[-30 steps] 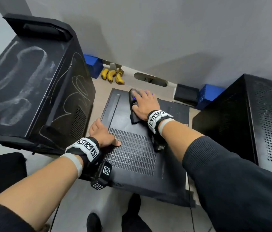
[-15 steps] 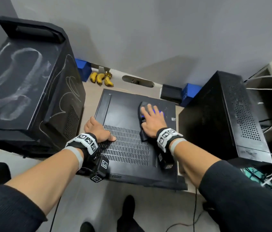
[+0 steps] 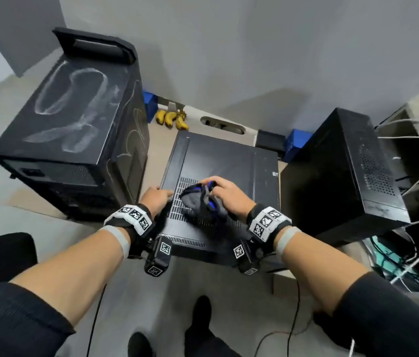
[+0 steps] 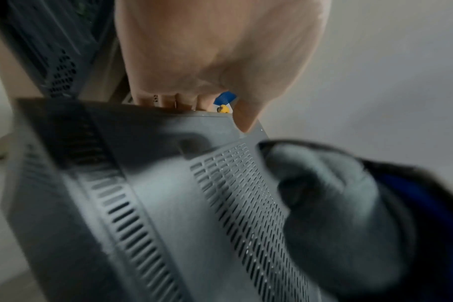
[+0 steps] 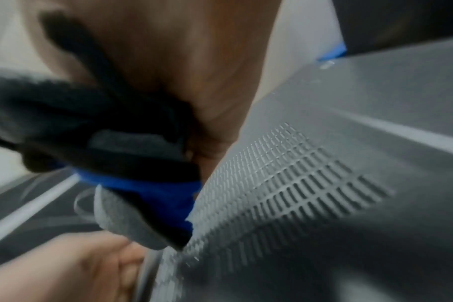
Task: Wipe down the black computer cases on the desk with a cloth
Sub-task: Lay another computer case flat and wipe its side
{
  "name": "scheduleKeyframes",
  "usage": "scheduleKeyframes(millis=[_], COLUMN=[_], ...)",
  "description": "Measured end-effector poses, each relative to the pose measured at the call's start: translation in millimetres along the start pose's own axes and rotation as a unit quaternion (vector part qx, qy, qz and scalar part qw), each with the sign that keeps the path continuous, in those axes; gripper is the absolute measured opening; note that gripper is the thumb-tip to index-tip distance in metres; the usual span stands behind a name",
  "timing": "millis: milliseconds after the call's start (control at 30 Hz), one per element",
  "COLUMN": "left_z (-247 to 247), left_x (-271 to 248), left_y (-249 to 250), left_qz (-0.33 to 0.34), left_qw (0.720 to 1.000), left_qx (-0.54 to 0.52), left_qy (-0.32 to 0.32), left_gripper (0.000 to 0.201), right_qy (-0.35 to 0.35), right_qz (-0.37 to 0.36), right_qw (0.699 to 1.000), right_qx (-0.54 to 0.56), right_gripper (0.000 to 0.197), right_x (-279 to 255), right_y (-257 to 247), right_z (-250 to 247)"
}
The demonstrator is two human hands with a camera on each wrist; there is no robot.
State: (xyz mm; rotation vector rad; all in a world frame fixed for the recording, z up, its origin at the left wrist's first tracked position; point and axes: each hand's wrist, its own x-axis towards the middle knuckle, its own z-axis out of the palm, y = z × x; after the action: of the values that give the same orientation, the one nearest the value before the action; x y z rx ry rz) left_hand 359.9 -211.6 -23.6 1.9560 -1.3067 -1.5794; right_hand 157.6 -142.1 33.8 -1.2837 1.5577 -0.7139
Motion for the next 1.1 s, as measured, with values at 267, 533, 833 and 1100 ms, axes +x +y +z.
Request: scheduleKeyframes(millis=[267,533,833,1100], left_z=[-4.3,1.2,-9.7,24.2], left_x=[-11.5,38.7,-21.7,110.7], left_y=[-33.1,-72.0,-37.4,-137.0], left_qz=[-0.017,-0.059,-0.094,-0.074], left_qw=[0.998,0.984,0.968,0.974], left_qx=[-0.051,-0.161,-0.224,-0.212], left_qy=[-0.032,-0.055,-0.063,-0.013], left_gripper=[0.082,0.098,0.114,0.112], right_qy=[0.022,-0.201,-0.041,-0.080], right_qz=[-0.080,-0.191,-0.050,-0.155], right_qw=[0.956,0.835,0.879,0.856], right_qx=[-0.281,-0.476,-0.473,-0.486], right_gripper=[0.059,0.066,0.065,0.071], right_x=[2.2,7.5,199.2,98.9], right_y=[37.9,45.8,-1.2,2.4], right_z=[-12.0,30.6,1.5,39.7])
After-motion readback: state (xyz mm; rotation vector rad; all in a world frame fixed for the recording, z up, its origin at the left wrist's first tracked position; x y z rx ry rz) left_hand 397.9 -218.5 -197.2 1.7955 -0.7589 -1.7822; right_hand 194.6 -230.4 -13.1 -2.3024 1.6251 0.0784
